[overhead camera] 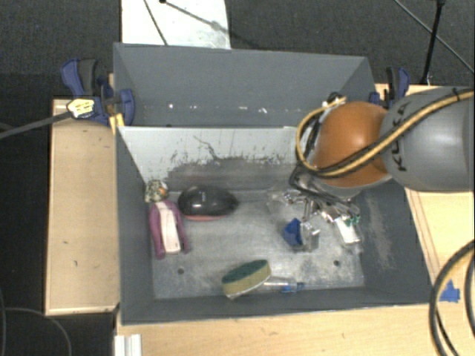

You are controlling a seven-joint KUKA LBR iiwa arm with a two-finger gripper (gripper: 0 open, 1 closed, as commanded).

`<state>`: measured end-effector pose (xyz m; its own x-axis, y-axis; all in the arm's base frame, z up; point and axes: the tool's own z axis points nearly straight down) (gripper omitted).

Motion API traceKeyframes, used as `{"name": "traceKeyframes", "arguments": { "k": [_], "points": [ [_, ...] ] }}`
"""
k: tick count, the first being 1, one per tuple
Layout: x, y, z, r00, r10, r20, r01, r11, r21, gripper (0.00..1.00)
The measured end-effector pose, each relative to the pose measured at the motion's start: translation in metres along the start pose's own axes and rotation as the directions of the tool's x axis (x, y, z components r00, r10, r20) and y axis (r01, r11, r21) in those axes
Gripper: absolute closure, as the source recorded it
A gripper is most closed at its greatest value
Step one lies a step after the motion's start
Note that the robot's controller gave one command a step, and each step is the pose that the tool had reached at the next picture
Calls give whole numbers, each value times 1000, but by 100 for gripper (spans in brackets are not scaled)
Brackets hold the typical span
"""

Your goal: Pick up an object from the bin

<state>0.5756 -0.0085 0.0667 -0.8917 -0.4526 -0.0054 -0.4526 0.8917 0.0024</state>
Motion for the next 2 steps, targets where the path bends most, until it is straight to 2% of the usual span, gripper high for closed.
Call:
{"name": "traceKeyframes", "arguments": {
  "k": [1,2],
  "points": [
    [3,-4,-4,1000,9,-1,-9,1000,3,100],
    [45,24,-173,998,65,4,-65,998,6,100]
  ]
}}
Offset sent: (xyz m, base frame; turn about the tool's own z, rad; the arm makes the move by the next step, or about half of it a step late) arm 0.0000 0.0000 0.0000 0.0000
